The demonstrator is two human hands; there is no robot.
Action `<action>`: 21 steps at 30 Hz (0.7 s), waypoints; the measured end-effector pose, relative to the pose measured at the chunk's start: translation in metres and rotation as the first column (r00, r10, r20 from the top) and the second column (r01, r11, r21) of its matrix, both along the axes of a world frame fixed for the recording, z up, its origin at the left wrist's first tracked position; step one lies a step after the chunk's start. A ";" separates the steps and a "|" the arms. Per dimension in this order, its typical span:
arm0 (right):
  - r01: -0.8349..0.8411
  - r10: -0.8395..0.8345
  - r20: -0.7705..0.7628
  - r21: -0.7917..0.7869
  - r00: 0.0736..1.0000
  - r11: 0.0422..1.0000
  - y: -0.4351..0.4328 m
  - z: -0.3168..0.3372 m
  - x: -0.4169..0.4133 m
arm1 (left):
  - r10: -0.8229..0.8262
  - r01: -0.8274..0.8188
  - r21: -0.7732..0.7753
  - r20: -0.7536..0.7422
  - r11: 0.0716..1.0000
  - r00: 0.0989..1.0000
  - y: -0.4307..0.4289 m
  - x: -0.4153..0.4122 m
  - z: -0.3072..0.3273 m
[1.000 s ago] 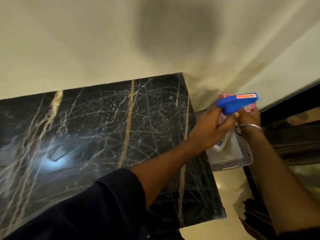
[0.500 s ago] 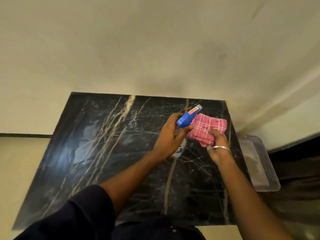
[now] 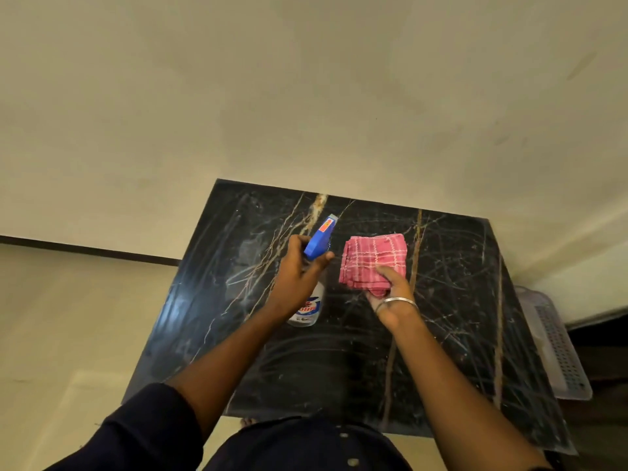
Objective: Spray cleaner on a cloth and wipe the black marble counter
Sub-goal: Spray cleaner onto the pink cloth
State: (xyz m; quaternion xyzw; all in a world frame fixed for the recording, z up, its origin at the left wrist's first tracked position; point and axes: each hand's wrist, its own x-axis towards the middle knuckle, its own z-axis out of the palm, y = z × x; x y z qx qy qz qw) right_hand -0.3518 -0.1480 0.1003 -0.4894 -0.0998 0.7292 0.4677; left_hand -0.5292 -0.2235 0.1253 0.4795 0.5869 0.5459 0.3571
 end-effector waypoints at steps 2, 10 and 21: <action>-0.018 0.018 0.002 -0.004 1.000 1.000 -0.004 0.004 -0.007 | 0.005 -0.005 -0.003 0.005 1.000 1.000 -0.003 -0.005 0.002; -0.123 0.125 0.028 -0.057 0.992 0.991 -0.009 0.014 -0.008 | -0.038 0.037 -0.027 -0.065 0.999 0.997 -0.015 -0.005 0.006; -0.070 0.060 -0.109 -0.094 0.992 0.993 -0.002 0.019 -0.017 | 0.151 -0.166 -0.068 -0.184 0.984 0.971 -0.019 0.001 0.016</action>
